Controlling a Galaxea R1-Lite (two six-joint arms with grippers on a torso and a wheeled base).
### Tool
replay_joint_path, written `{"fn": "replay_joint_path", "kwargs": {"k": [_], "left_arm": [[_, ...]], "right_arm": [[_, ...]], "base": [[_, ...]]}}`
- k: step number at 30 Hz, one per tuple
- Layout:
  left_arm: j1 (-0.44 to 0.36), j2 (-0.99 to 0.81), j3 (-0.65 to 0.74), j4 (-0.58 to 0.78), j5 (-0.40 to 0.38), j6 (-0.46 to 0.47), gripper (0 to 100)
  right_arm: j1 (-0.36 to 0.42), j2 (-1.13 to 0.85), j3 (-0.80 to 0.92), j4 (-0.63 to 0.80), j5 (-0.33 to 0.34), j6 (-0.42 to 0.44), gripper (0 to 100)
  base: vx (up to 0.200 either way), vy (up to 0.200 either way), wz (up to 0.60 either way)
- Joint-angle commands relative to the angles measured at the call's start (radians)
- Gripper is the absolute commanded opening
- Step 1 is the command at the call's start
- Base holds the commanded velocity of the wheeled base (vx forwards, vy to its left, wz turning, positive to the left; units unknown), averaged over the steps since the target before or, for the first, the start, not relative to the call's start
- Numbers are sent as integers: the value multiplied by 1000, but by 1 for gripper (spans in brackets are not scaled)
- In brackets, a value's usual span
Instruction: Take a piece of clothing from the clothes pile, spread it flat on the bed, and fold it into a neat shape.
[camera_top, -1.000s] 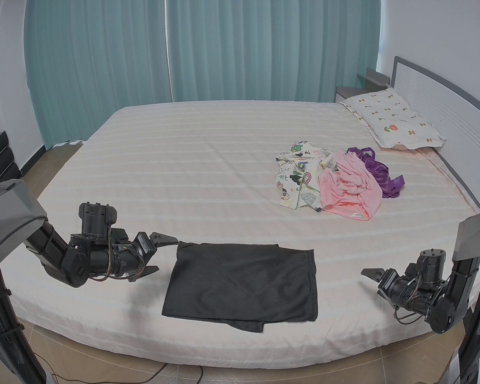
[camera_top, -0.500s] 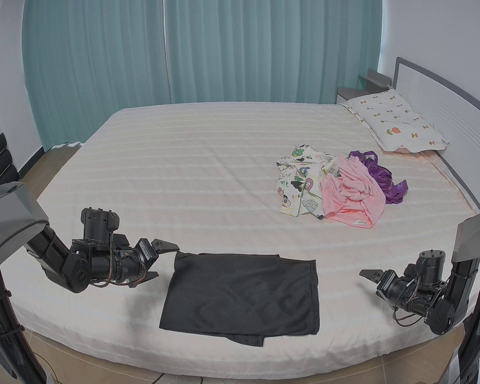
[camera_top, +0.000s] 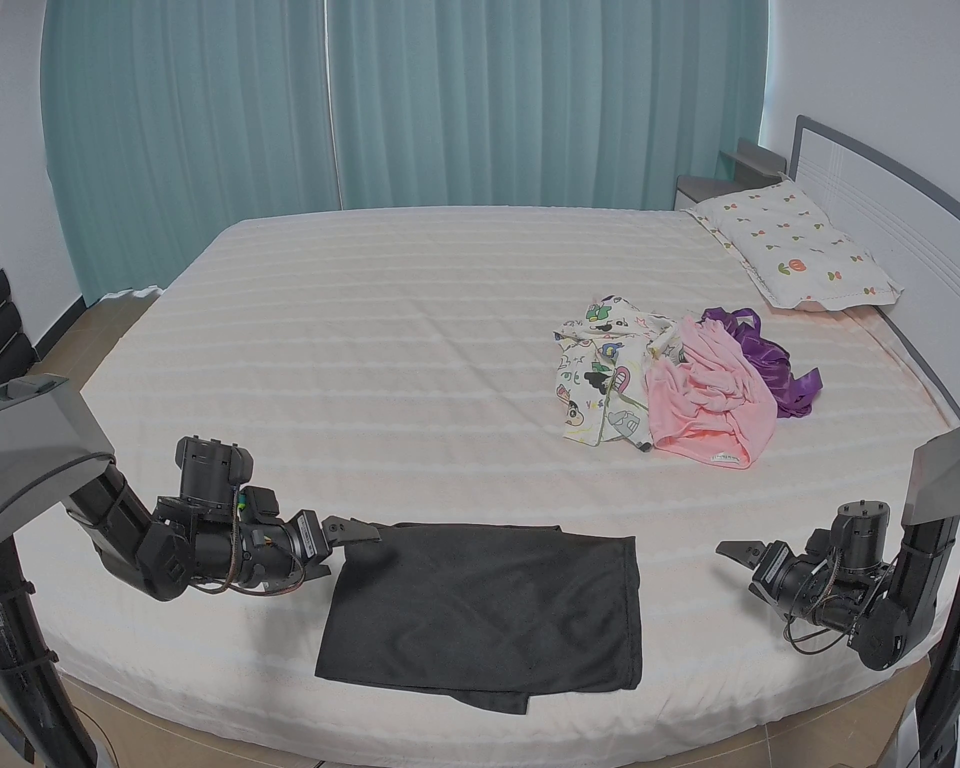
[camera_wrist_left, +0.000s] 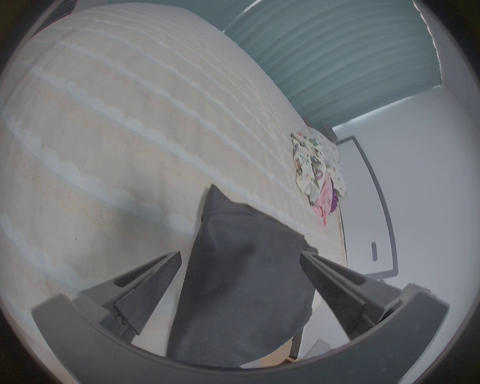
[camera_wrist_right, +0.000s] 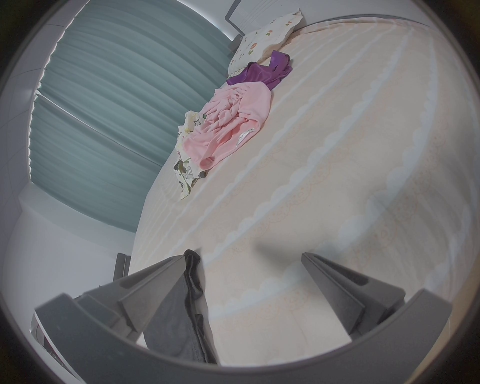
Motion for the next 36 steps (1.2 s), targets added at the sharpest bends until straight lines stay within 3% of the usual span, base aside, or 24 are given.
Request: {"fn": "replay_joint_path", "kwargs": {"k": [1,12,27,28,36], "left_arm": [[-9,56,7,0,-4,45,100],[-76,85,19,-5,3,57,100],[-104,120,24,-81,3,56,100],[-104,120,24,-83,3,56,0],[-96,120,22,-80,11,53,0]], "right_arm": [[3,4,-1,-8,2,0,100],[3,15,-1,-14,22,0,100],[1,18,-1,-14,40,2,100],[1,18,-1,-14,40,2,100],[0,18,2,-14,40,3,100]], "base": [[0,0,0],[0,0,0],[0,0,0],[0,0,0],[0,0,0]]}}
